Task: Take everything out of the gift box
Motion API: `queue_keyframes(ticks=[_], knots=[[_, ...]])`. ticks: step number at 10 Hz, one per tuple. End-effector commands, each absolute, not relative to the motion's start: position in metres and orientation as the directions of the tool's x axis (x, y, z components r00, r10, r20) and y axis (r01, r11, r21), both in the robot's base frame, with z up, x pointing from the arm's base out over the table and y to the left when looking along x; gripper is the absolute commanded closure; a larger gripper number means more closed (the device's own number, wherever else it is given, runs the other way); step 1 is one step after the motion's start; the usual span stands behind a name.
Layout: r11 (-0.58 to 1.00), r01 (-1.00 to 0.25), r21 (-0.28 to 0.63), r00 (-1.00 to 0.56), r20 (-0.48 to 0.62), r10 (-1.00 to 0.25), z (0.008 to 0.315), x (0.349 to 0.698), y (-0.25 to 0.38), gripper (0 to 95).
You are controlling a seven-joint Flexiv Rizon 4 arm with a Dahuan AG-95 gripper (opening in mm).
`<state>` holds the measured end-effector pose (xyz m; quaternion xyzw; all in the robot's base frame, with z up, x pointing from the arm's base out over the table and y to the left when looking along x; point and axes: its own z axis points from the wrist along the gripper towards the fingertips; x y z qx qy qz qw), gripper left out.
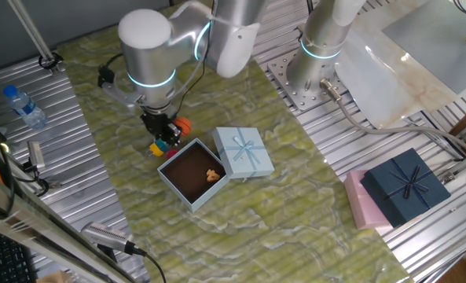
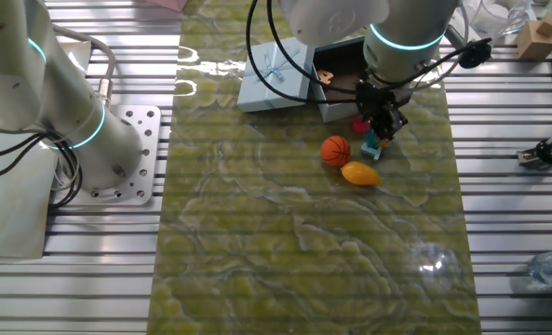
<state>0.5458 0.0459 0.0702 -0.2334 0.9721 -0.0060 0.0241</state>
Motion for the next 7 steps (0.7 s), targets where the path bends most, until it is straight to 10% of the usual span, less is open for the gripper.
queue_keyframes(ticks=[1, 7], knots=[[0.879, -0.476, -0.043, -0.877, -0.049, -0.477, 0.077, 0.542, 0.05, 76.0], [0.879, -0.474, -0.052, -0.879, -0.039, -0.476, 0.097, 0.531, 0.086, 76.0]])
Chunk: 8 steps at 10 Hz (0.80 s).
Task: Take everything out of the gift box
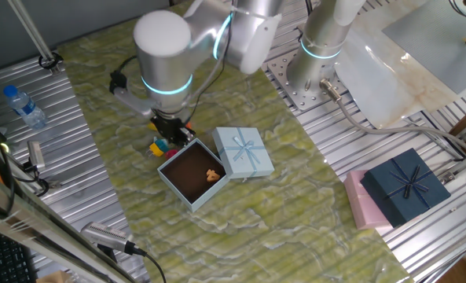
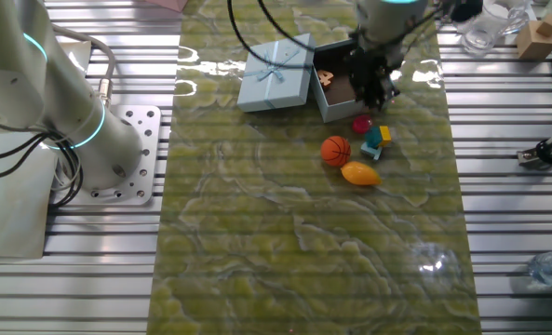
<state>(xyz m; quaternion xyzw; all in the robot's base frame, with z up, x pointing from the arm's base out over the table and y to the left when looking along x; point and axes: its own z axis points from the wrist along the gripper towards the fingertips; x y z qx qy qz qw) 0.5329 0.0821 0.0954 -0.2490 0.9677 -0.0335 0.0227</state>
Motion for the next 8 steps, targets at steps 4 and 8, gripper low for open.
queue_keyframes(ticks=[4, 8], knots=[[0.908, -0.419, 0.001, -0.907, -0.052, -0.419, 0.096, 0.523, 0.108, 57.0], [0.936, -0.345, 0.076, -0.938, -0.061, -0.341, 0.088, 0.517, 0.115, 57.0]])
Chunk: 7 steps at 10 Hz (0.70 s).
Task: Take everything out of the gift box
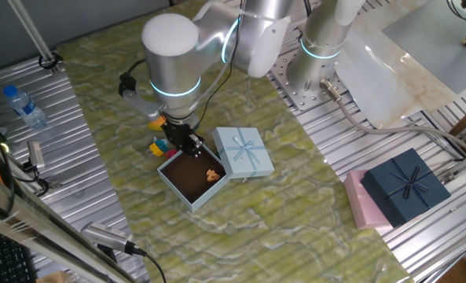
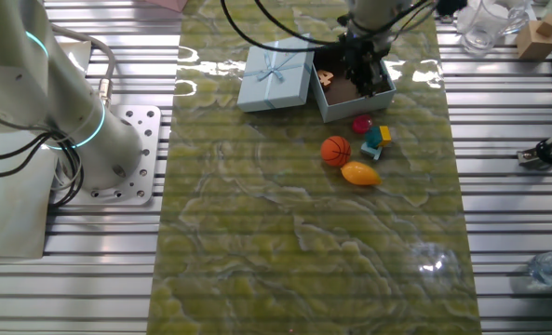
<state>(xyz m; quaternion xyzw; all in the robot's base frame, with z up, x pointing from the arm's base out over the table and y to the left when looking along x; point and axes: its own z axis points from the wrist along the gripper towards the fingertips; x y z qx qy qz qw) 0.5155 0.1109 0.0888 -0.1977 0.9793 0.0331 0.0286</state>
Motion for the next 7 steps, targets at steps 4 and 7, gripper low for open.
queue_keyframes(ticks=[4, 7], knots=[[0.954, -0.293, 0.071, -0.956, -0.055, -0.289, 0.0825, 0.5249, 0.1264, 57.0], [0.95, -0.313, 0.017, -0.949, -0.037, -0.312, 0.0828, 0.5251, 0.1272, 57.0]])
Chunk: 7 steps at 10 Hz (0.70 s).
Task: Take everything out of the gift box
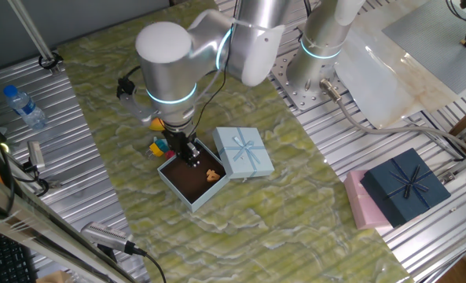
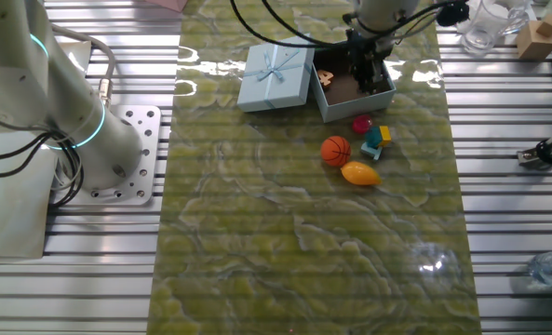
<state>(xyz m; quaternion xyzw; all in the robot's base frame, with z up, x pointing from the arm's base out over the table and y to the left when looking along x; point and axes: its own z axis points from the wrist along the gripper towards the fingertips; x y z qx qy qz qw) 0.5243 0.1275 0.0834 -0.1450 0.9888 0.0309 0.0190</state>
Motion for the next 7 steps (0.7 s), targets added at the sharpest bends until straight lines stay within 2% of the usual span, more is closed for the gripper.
queue_keyframes(ticks=[1, 2, 4, 7], knots=[[0.95, -0.31, -0.036, -0.95, -0.018, -0.311, 0.0828, 0.5251, 0.1272, 57.0], [0.954, -0.294, -0.056, -0.955, -0.02, -0.295, 0.0828, 0.5251, 0.1272, 76.0], [0.943, -0.325, -0.063, -0.945, -0.019, -0.327, 0.0828, 0.5251, 0.1272, 76.0], [0.948, -0.312, -0.059, -0.95, 0.012, -0.312, 0.0828, 0.5251, 0.1272, 76.0]])
